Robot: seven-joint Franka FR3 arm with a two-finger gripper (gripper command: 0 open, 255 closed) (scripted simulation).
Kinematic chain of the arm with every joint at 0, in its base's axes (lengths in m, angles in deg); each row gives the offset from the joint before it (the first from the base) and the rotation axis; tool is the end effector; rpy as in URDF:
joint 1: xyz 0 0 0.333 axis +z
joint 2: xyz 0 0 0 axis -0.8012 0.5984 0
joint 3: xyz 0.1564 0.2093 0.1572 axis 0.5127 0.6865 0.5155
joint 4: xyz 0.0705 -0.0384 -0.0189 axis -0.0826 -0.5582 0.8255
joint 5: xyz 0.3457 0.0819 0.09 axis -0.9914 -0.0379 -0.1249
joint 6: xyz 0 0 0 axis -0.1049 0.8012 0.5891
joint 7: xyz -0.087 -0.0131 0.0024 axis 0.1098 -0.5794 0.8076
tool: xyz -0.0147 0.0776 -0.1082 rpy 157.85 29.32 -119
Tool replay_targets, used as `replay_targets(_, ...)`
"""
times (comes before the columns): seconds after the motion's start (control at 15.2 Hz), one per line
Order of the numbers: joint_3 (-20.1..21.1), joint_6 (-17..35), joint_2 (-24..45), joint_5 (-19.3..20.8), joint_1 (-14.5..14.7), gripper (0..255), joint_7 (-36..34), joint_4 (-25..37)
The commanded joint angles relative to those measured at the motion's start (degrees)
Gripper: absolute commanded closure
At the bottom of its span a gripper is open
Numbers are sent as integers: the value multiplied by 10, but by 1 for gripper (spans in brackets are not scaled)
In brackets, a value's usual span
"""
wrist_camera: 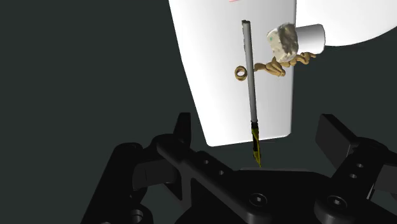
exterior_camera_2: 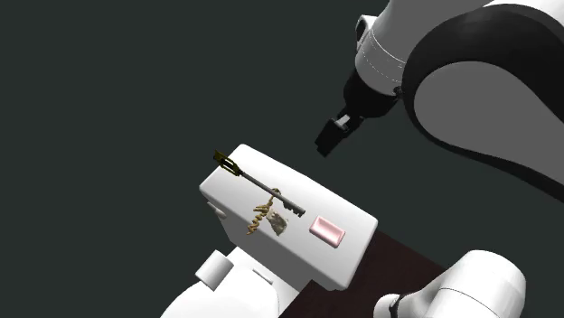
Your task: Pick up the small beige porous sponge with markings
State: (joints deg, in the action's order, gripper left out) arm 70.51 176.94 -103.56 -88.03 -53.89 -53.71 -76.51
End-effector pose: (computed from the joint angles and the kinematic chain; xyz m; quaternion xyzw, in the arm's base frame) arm 0.3077 -0.0305 0.6084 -0.9935 -0.0110 -0.1113 0.0225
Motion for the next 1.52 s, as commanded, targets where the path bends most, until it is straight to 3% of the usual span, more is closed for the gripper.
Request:
replay_targets(0.0,0,0,0,0,0,0,0,0)
replay_targets(0.73,39,199,30,-24,39,0,2,-173)
replay_targets(1.45,80,423,162,-51,86,0,5,-268)
